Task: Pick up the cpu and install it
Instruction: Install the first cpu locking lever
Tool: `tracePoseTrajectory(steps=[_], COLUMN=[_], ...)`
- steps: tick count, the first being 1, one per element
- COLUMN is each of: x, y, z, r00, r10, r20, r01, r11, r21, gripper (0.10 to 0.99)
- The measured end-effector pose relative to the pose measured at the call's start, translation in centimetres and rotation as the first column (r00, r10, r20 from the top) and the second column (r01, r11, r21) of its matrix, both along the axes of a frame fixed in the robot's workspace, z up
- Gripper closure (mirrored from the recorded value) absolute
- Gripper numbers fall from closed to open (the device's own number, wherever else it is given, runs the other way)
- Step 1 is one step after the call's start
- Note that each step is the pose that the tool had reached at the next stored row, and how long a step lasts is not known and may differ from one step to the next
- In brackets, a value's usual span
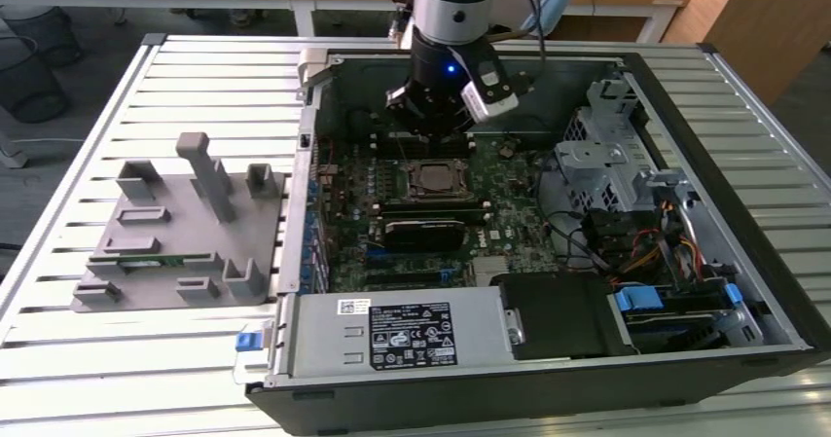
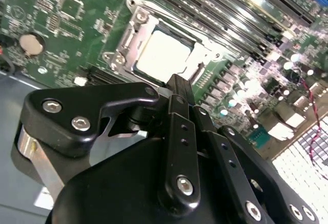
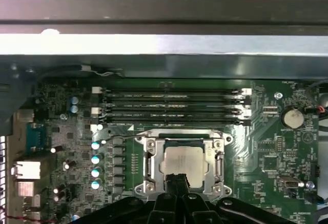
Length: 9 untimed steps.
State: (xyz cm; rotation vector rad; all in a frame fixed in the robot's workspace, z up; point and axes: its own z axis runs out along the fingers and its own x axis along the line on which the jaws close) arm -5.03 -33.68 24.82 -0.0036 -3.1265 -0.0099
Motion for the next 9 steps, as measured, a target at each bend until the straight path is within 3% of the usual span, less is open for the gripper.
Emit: tracePoseTrajectory(steps=[4, 7, 9], x=[-0.93, -1.62, -2.02], y=[0.0, 0.0, 0.0], z=[-0.05, -0.14, -0.2], r00=[0.9999, 0.9998, 0.9998], r10=[0.0, 0.0, 0.0], r20=[0.0102, 0.0177, 0.0208], r01=[0.0, -0.001, -0.001], r11=[1.0, 0.9998, 0.9994], r21=[0.007, 0.019, 0.034], gripper=[0.98, 0.98, 0.98])
